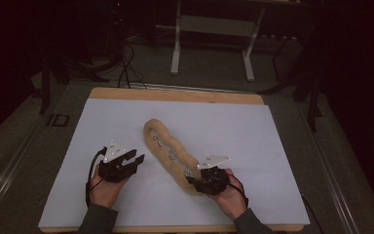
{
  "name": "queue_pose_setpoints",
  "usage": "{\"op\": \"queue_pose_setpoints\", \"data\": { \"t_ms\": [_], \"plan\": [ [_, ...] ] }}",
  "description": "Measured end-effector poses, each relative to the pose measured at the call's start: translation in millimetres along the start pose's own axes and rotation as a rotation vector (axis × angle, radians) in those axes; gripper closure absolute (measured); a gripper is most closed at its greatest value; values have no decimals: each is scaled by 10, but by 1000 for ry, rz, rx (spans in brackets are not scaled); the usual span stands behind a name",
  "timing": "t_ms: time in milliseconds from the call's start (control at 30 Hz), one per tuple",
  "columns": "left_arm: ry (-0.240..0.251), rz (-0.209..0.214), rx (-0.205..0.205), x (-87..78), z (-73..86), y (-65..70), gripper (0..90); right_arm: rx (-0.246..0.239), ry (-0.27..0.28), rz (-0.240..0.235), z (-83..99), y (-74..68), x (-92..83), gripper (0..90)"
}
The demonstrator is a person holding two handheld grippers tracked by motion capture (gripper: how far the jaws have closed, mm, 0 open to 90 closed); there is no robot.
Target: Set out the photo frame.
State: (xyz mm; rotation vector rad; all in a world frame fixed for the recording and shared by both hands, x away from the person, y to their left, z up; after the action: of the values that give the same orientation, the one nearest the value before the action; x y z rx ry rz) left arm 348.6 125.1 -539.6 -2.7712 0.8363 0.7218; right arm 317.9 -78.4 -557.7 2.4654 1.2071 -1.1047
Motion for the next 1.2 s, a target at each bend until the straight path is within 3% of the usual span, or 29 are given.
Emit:
{"op": "queue_pose_setpoints", "data": {
  "t_ms": [567,1100,1200],
  "plan": [
    [7,-45,-24,-41,16,-168,616,-48,40,15,-32,2,-42,738],
    [-13,-110,-45,-10,92,-375,592,-84,41,-53,-19,-77,-68,741],
    [-20,-123,-25,44,111,-411,578,-88,40,-56,-19,-79,-69,741]
  ]
}}
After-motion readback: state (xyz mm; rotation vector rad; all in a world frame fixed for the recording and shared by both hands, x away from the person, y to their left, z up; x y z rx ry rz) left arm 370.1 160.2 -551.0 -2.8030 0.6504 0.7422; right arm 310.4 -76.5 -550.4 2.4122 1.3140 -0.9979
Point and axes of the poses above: each handheld gripper's, and its own axes: x roughly forward along the jaws, z roughly out of its underside, y roughly to its right, the point moved 10 cm from there along x, roughly forward along the jaws, and after that the axes turned 7 degrees about x, right-handed, at the moved point
